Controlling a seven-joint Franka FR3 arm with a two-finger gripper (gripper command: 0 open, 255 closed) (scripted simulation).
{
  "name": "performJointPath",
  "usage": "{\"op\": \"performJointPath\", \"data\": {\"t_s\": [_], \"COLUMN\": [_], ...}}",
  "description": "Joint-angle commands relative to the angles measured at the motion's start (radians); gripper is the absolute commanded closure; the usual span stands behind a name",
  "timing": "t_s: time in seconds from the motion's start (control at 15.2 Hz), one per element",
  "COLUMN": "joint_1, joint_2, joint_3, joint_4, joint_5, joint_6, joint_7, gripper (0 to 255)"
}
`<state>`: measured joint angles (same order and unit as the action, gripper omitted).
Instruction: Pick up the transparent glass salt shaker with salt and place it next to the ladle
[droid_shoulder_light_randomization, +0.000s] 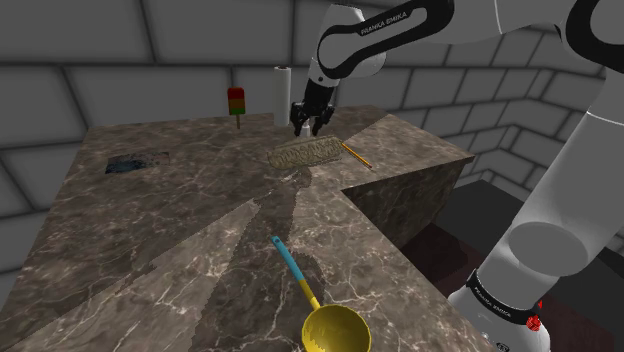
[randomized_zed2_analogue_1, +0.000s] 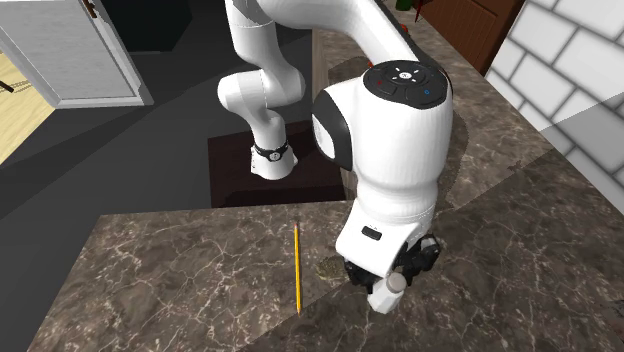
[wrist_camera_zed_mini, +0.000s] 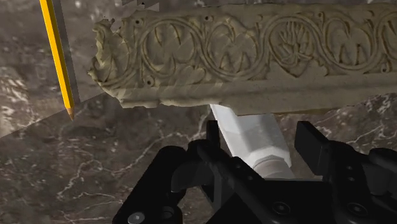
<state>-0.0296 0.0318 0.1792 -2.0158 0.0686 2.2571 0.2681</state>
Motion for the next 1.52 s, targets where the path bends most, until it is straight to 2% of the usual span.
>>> {"op": "performJointPath", "data": {"t_s": [0.0,0.53,1.45], "joint_1": [0.000,0.000,-0.002], "joint_2": [0.000,0.000,-0.040], "joint_3": [0.000,0.000,-0.002], "joint_4": [0.000,0.000,0.143], "joint_5": [0.000,0.000,0.001], "joint_6": [0.000,0.000,-0.182], "joint_7": [0.000,0.000,0.007], "gripper": [255,255,255]}}
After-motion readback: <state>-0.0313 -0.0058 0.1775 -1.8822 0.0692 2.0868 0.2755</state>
